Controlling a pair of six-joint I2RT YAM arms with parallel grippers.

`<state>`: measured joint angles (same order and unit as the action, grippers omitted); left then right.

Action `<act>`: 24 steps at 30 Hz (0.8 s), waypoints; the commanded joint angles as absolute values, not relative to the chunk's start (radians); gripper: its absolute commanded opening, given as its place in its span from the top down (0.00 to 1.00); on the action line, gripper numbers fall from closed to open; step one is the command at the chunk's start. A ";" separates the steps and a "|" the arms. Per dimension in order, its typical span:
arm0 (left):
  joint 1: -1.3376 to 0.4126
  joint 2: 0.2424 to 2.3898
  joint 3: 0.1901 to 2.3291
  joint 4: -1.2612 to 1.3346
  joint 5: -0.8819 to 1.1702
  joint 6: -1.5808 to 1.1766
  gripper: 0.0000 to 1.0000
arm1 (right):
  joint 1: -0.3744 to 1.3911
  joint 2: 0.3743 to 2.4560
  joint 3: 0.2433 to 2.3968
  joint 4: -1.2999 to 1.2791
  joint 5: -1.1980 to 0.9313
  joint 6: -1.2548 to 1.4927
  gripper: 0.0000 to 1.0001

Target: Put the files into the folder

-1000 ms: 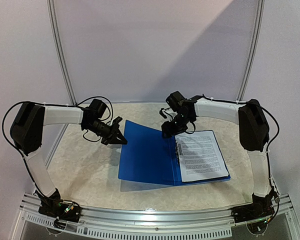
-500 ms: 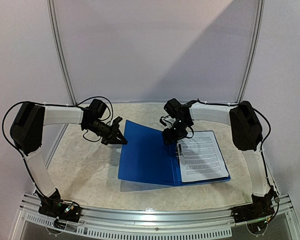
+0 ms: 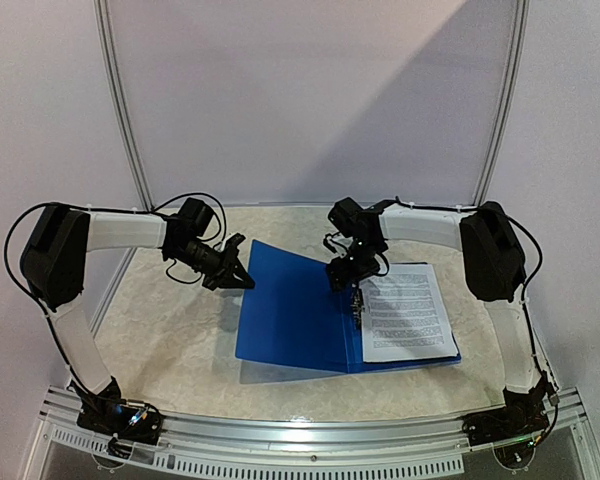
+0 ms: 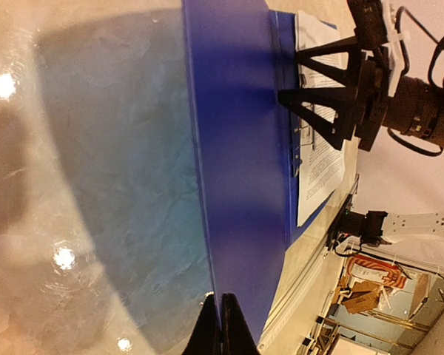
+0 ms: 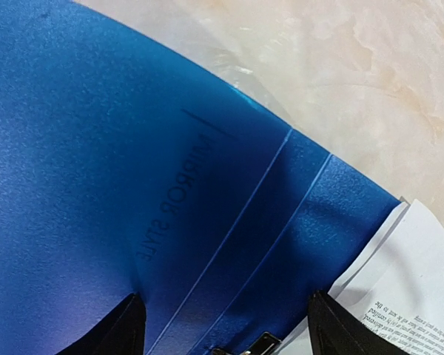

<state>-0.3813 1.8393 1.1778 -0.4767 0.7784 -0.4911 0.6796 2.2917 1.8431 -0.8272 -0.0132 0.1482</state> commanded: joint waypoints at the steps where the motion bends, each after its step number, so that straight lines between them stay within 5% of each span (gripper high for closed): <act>1: -0.373 1.842 1.188 -0.475 0.772 -0.492 1.00 | 0.674 2.260 1.865 -0.844 -0.026 0.146 0.27; 6: -0.373 1.848 1.191 -0.474 0.775 -0.493 1.00 | 0.675 2.275 1.858 -0.846 -0.094 0.158 0.37; 14: -0.372 1.855 1.195 -0.476 0.778 -0.492 1.00 | 0.665 2.236 1.857 -0.845 -0.129 0.192 0.38; 24: -0.372 1.852 1.196 -0.481 0.776 -0.485 1.00 | 0.486 1.906 1.607 -0.660 -0.061 0.333 0.49</act>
<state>-0.3813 1.8404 1.1786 -0.4774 0.7784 -0.4908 0.5575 2.0483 1.6745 -0.7261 -0.1093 0.2733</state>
